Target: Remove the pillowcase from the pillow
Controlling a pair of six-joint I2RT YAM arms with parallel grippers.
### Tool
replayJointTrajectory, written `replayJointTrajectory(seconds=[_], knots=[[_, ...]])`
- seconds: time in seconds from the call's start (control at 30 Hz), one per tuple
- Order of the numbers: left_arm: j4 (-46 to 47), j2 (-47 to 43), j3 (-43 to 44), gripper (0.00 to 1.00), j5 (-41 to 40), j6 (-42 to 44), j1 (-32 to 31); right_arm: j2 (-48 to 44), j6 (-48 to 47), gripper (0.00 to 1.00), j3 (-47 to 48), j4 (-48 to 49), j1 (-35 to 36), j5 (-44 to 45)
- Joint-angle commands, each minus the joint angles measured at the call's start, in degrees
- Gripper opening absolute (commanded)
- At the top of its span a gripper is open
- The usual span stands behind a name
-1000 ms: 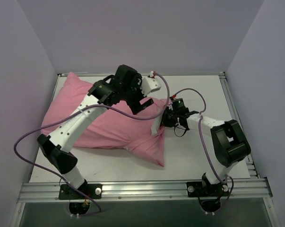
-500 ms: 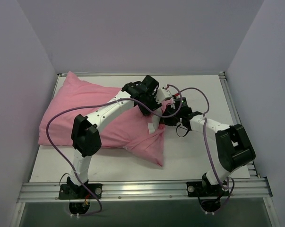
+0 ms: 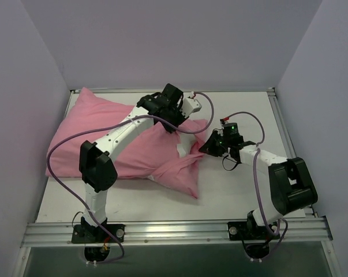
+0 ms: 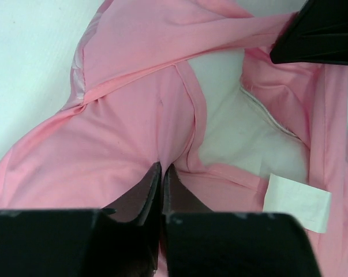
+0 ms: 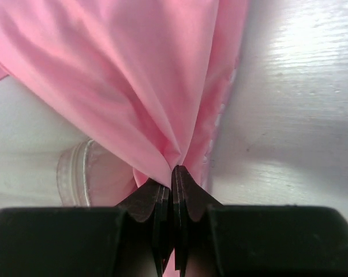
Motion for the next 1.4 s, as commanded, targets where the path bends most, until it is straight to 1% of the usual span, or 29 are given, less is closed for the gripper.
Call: replayJointTrajectory(seconds=[0.0, 0.13, 0.17, 0.23, 0.27, 0.33, 0.37, 0.4, 0.47, 0.5, 0.63, 0.7, 0.8, 0.83, 0.9, 0.93, 1.0, 1.03, 1.07, 1.1, 1.13, 1.17, 1.2, 1.23, 1.3, 1.37], knots=[[1.26, -6.13, 1.1, 0.02, -5.22, 1.06, 3.97, -1.72, -1.19, 0.0, -2.05, -4.36, -0.39, 0.63], [0.56, -8.31, 1.18, 0.02, -4.08, 0.36, 4.93, -2.34, -3.29, 0.0, -0.74, -7.07, -0.38, 1.51], [0.12, -8.93, 1.36, 0.02, -0.16, 0.44, 5.29, -2.6, -4.08, 0.0, -0.3, -9.0, -0.3, 2.04], [-0.23, -10.16, -0.29, 0.02, 1.81, 1.23, 4.94, -3.48, -6.71, 0.0, 1.89, -11.2, 0.14, 2.22], [-0.32, -11.04, -1.61, 0.02, 1.9, 2.54, 3.46, -3.83, -8.38, 0.19, 6.08, -14.17, 0.4, 2.39], [-0.41, -11.4, -6.43, 0.02, 2.25, 3.69, 2.05, -3.92, -12.86, 0.29, 11.37, -17.62, 0.76, 4.14], [-0.24, -11.31, -7.94, 0.02, 2.51, 4.13, 1.08, -3.66, -13.83, 0.39, 13.83, -19.37, 0.76, 5.11], [0.03, -11.31, -9.17, 0.02, 3.04, 4.13, 0.81, -3.48, -15.58, 0.42, 18.38, -19.82, 0.67, 6.16], [1.17, -11.05, -11.11, 0.02, 3.48, 3.35, 0.37, -2.0, -17.0, 0.48, 22.19, -19.74, 1.02, 5.91], [1.78, -10.88, -11.12, 0.02, 3.92, 2.82, 0.11, -1.38, -17.97, 0.49, 25.25, -19.56, 1.37, 4.78], [2.66, -10.44, -9.36, 0.02, 4.1, 1.24, 0.19, 3.63, -19.9, 0.52, 32.2, -20.0, 4.26, 3.27], [2.67, -10.08, -8.22, 0.02, 3.75, 0.8, 0.19, 6.0, -20.17, 0.54, 33.89, -20.7, 6.46, 3.36], [2.75, -9.47, -7.78, 0.02, 3.48, 0.09, 0.19, 8.12, -19.56, 0.58, 35.47, -20.27, 7.79, 3.8], [2.84, -9.38, -7.78, 0.02, 3.66, -0.08, 0.19, 8.73, -19.04, 0.62, 36.44, -20.53, 7.88, 5.19], [2.84, -9.2, -7.78, 0.02, 3.84, -0.17, 0.19, 11.19, -19.03, 0.66, 38.02, -21.58, 7.88, 7.21], [2.76, -9.2, -7.69, 0.02, 3.75, -0.17, 0.11, 12.24, -19.03, 0.66, 38.81, -22.11, 7.88, 8.53], [2.49, -9.2, -7.51, 0.02, 3.75, -0.17, 0.19, 15.32, -19.21, 0.64, 40.83, -23.6, 7.79, 13.01], [2.4, -9.46, -7.6, 0.02, 3.66, -0.09, 0.19, 16.2, -19.12, 0.49, 41.27, -24.56, 7.79, 14.94], [2.4, -9.82, -7.78, 0.02, 3.49, -0.17, 0.19, 17.86, -18.33, 0.36, 41.98, -25.18, 7.61, 17.05], [2.49, -10.95, -8.47, 0.02, 2.61, -0.26, 0.28, 18.4, -17.72, 0.12, 41.98, -25.88, 6.48, 20.99], [2.58, -11.74, -9.09, 0.02, 2.08, -0.26, 0.37, 18.75, -17.02, 0.03, 41.55, -25.54, 5.34, 22.16], [2.93, -12.88, -9.97, 0.02, 1.82, -0.26, 0.98, 18.58, -16.14, 0.0, 40.67, -24.58, 3.94, 22.52], [3.89, -14.2, -11.02, 0.02, 1.73, -0.26, 1.42, 18.14, -14.22, 0.0, 37.27, -23.01, 2.27, 21.13], [4.51, -17.35, -12.33, 0.02, 1.9, -0.17, 1.95, 17.79, -13.24, 0.0, 35.24, -19.34, -1.06, 20.07], [5.56, -20.35, -15.94, 0.02, 2.34, 0.35, 3.35, 17.87, -12.09, 0.0, 31.63, -16.94, -3.36, 18.48], [5.65, -24.05, -18.05, 0.02, 2.6, 0.97, 3.88, 20.41, -12.35, 0.0, 31.17, -15.96, -4.16, 18.13]])
